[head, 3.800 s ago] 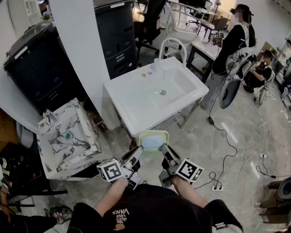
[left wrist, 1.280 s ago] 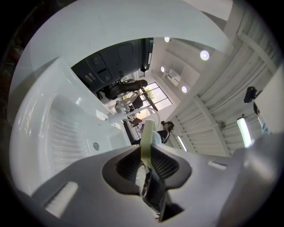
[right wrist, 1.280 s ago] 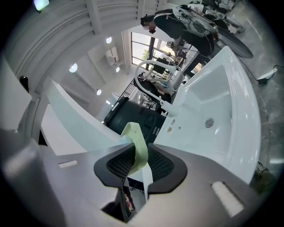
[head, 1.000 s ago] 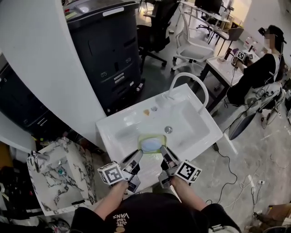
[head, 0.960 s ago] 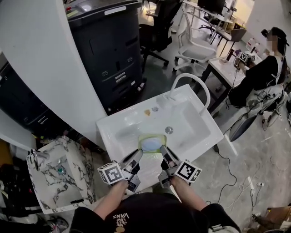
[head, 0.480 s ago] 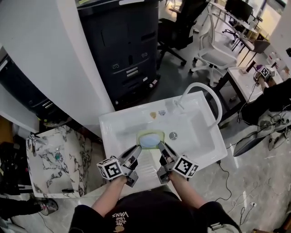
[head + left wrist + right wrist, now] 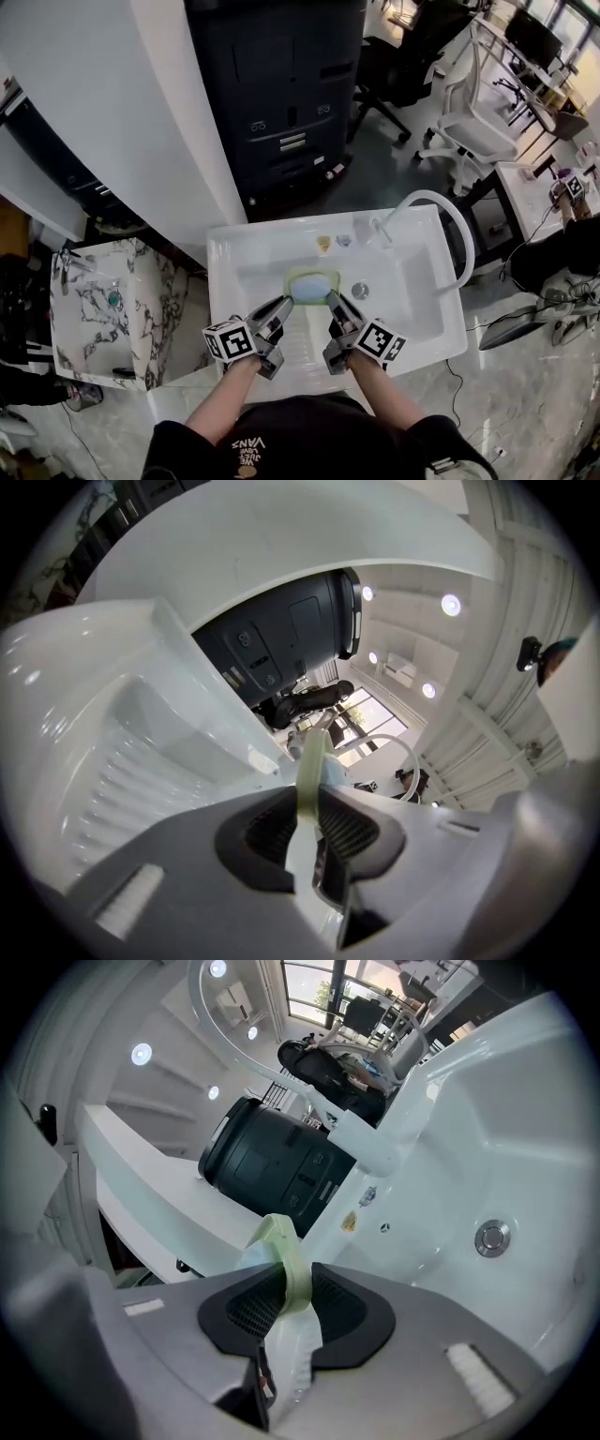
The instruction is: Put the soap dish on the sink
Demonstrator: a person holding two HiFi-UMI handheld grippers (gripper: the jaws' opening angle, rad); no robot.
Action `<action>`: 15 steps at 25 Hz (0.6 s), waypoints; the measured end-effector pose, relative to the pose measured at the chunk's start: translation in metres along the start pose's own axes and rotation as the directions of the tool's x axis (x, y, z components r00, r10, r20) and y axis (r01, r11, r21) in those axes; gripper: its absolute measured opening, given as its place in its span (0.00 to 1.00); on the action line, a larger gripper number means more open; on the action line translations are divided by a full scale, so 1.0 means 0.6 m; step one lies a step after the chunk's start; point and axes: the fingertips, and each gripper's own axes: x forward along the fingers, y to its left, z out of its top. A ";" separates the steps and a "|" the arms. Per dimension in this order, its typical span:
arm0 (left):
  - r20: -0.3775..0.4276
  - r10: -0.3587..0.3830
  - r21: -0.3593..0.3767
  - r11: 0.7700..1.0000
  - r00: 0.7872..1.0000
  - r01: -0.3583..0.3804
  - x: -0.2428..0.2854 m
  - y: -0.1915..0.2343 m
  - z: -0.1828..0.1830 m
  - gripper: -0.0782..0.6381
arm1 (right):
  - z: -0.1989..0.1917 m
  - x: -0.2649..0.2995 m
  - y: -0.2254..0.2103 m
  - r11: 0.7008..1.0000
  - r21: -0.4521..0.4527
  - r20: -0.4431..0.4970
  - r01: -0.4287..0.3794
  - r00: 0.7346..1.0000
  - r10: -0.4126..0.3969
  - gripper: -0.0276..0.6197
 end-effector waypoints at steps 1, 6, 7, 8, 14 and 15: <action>0.004 0.009 -0.004 1.000 1.000 -0.009 0.003 0.007 -0.001 0.28 | 0.000 0.006 -0.006 1.000 0.002 -0.008 0.001 1.000 -0.001 0.17; 0.011 0.060 -0.030 0.998 0.998 -0.060 0.013 0.047 -0.007 0.28 | -0.005 0.034 -0.035 1.000 0.009 -0.047 0.007 0.999 -0.007 0.17; 0.015 0.076 -0.025 0.997 0.997 -0.076 0.014 0.057 -0.006 0.28 | -0.006 0.038 -0.041 1.000 0.012 -0.055 0.009 0.998 -0.009 0.17; 0.019 0.089 -0.025 0.996 0.996 -0.088 0.015 0.065 -0.006 0.28 | -0.008 0.043 -0.047 1.000 0.017 -0.063 0.012 0.998 -0.011 0.17; 0.035 0.141 -0.076 0.988 0.989 -0.138 0.023 0.104 -0.007 0.28 | -0.017 0.072 -0.077 0.999 0.038 -0.102 0.038 0.994 -0.034 0.17; 0.038 0.145 -0.088 0.986 0.989 -0.141 0.026 0.109 -0.007 0.28 | -0.017 0.076 -0.081 0.998 0.036 -0.107 0.041 0.994 -0.037 0.17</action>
